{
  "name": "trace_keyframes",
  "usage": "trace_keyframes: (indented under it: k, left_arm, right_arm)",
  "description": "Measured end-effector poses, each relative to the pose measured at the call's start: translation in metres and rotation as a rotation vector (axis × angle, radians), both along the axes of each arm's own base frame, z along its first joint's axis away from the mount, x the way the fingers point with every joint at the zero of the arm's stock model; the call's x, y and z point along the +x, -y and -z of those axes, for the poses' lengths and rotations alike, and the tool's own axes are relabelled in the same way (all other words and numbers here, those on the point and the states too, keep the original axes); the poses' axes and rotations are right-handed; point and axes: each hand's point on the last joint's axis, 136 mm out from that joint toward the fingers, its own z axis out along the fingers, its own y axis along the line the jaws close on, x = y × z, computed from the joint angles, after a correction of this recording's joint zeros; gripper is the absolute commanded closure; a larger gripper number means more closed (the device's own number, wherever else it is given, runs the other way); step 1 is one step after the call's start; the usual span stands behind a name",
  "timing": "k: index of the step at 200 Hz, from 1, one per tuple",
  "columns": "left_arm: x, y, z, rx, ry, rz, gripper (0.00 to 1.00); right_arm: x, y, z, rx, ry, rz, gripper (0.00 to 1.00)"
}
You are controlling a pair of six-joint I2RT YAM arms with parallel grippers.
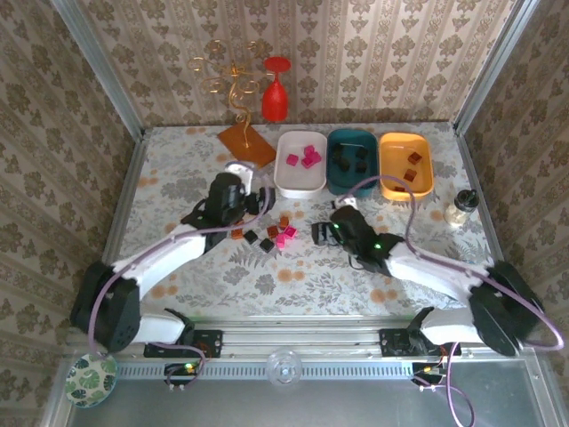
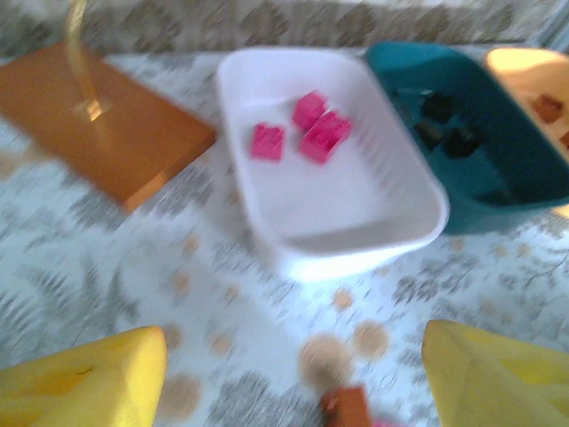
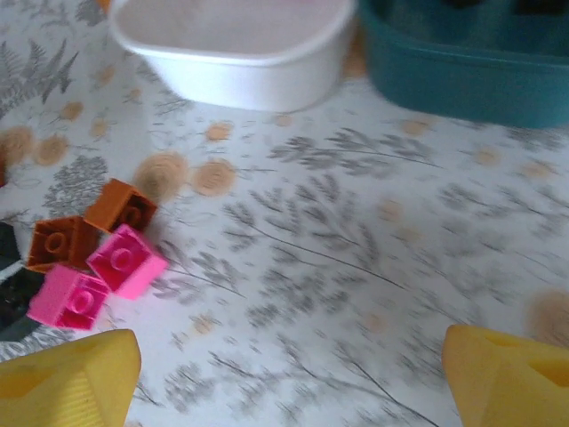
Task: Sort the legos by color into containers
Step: Pick up the lego from the center of the table, then place the lego in the container.
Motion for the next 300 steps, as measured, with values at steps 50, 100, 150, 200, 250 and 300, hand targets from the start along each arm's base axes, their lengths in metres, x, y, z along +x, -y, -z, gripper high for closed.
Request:
trace_keyframes:
  k: [50, 100, 150, 200, 250, 300]
  left_arm:
    - [-0.044, -0.064, 0.014, -0.031, -0.047, -0.117, 0.21]
    - [-0.070, -0.081, 0.036, -0.023, -0.087, -0.135, 0.20]
    - [-0.076, -0.087, 0.049, -0.009, -0.108, -0.146, 0.20]
    - [-0.077, -0.087, 0.054, -0.008, -0.110, -0.146, 0.20]
    - [-0.078, -0.088, 0.058, -0.015, -0.113, -0.151, 0.20]
    - [-0.077, -0.084, 0.055, -0.042, -0.110, -0.142, 0.20]
  right_arm:
    - [0.045, -0.086, 0.026, -0.060, -0.072, -0.155, 0.20]
    - [0.066, -0.114, 0.054, -0.105, -0.143, -0.182, 0.32]
    - [0.075, -0.111, 0.080, -0.153, -0.184, -0.145, 0.44]
    - [0.082, -0.098, 0.087, -0.160, -0.201, -0.107, 0.55]
    - [0.078, -0.093, 0.095, -0.148, -0.221, -0.097, 0.72]
    - [0.062, -0.077, 0.077, -0.119, -0.208, -0.105, 0.75]
